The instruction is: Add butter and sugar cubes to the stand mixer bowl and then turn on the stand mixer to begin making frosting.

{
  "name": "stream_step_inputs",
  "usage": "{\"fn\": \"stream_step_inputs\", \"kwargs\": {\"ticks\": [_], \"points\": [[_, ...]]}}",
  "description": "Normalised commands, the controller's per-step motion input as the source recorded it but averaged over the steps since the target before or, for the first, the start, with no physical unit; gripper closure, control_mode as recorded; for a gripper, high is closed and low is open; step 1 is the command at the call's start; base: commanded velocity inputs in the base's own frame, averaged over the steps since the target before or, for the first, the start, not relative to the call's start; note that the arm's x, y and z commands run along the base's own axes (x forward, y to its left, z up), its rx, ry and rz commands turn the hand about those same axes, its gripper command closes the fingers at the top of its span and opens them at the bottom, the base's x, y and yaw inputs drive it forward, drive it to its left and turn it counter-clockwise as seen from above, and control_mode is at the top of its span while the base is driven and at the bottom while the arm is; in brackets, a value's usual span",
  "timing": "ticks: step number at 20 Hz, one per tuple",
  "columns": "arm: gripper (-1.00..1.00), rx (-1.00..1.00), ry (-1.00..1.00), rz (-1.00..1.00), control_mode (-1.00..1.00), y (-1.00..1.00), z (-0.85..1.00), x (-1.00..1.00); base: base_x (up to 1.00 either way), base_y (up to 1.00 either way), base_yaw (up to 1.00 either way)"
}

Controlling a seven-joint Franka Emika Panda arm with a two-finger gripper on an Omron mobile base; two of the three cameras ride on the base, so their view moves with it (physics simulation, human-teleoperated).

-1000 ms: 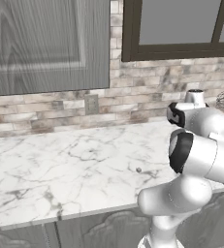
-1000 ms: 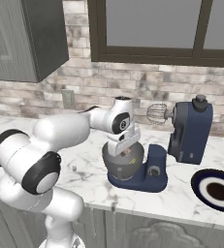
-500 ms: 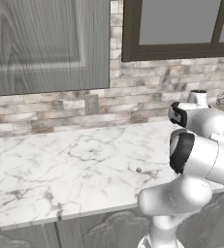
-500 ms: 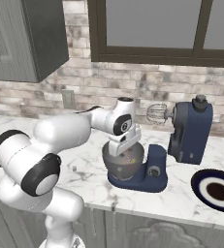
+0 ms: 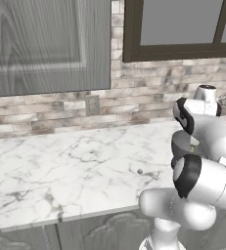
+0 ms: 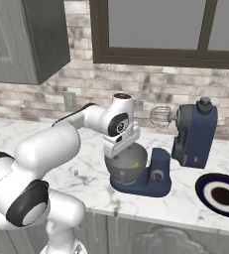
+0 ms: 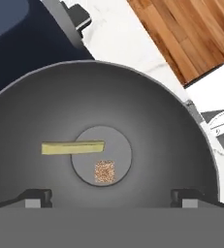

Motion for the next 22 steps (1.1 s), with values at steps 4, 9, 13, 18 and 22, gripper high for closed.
{"fn": "stream_step_inputs", "kwargs": {"ticks": [4,9,13,18,22], "points": [[-1.0,-0.02,-0.03,-0.02,-1.0,0.69,0.41,-0.2,0.0,0.0,0.0],[-1.0,-0.03,0.0,-0.02,-1.0,0.87,0.18,-0.14,0.0,0.0,0.0],[-1.0,-0.01,0.0,-0.08,-1.0,0.96,0.02,-0.07,0.0,0.0,0.0],[-1.0,-0.01,0.0,-0.02,-1.0,0.68,0.0,-0.02,0.0,0.0,0.0],[-1.0,-0.01,0.0,0.24,-1.0,0.15,0.0,0.0,0.0,0.0,0.0]]}}
